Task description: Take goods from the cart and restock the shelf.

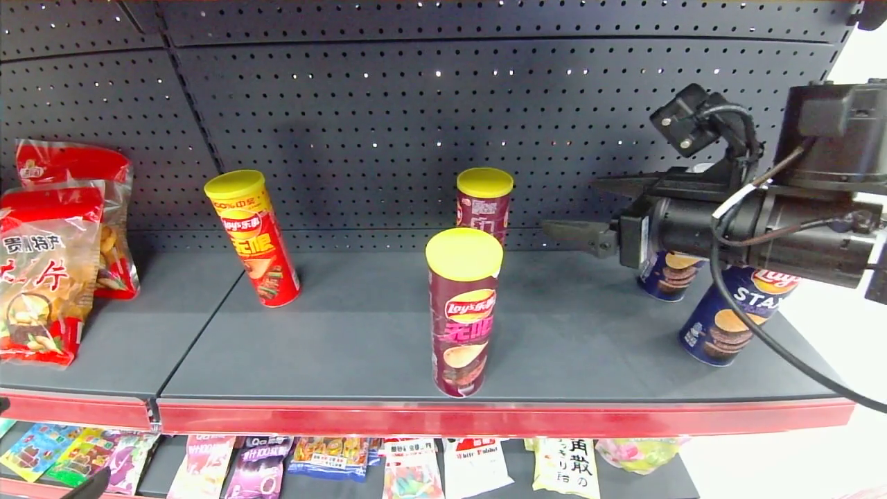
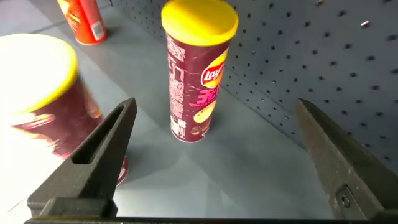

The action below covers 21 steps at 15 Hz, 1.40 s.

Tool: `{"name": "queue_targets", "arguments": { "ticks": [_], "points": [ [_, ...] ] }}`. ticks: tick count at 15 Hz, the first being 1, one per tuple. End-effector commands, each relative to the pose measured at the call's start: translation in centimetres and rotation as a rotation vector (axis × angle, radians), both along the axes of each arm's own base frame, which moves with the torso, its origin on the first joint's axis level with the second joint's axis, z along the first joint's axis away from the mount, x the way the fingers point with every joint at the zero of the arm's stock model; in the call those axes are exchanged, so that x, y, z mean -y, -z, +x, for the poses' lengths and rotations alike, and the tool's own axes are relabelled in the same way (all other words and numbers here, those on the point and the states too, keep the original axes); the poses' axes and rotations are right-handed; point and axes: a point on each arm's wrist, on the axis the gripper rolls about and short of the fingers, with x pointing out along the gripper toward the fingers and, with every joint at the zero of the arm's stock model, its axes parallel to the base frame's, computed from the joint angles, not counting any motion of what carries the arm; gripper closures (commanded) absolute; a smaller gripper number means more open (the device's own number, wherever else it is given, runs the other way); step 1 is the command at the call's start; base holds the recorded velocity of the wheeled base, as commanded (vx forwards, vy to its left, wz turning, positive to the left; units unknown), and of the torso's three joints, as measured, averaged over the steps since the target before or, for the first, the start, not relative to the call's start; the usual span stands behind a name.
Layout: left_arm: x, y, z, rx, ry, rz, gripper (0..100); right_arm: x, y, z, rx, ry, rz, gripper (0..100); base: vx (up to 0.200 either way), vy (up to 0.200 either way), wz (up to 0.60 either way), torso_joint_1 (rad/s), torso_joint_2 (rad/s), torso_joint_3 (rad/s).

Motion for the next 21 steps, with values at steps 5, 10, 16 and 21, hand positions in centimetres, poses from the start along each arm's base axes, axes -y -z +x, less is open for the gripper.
{"name": "queue_targets", "arguments": {
  "ticks": [5,10,16,21],
  "points": [
    [1.3,-0.3,4.5,-0.072,0.072,0.0,0,5.0,-2.3,-10.0,0.12,0.033,0.096,0,0.0,0.0,0.0,0.0,0.0,0.0],
    [3.8,-0.1,9.2,-0.11,0.165,-0.028,0,10.3,-2.0,-17.4,0.106,0.291,0.155,0,0.0,0.0,0.0,0.0,0.0,0.0],
    [7.6,1.4,14.4,-0.253,0.156,-0.095,0,12.8,0.6,-20.7,0.066,0.621,0.112,0,0.0,0.0,0.0,0.0,0.0,0.0],
    [10.2,4.3,17.0,-0.371,0.102,-0.124,0,12.8,0.0,-20.5,0.073,0.628,0.114,0,0.0,0.0,0.0,0.0,0.0,0.0]
  ]
}}
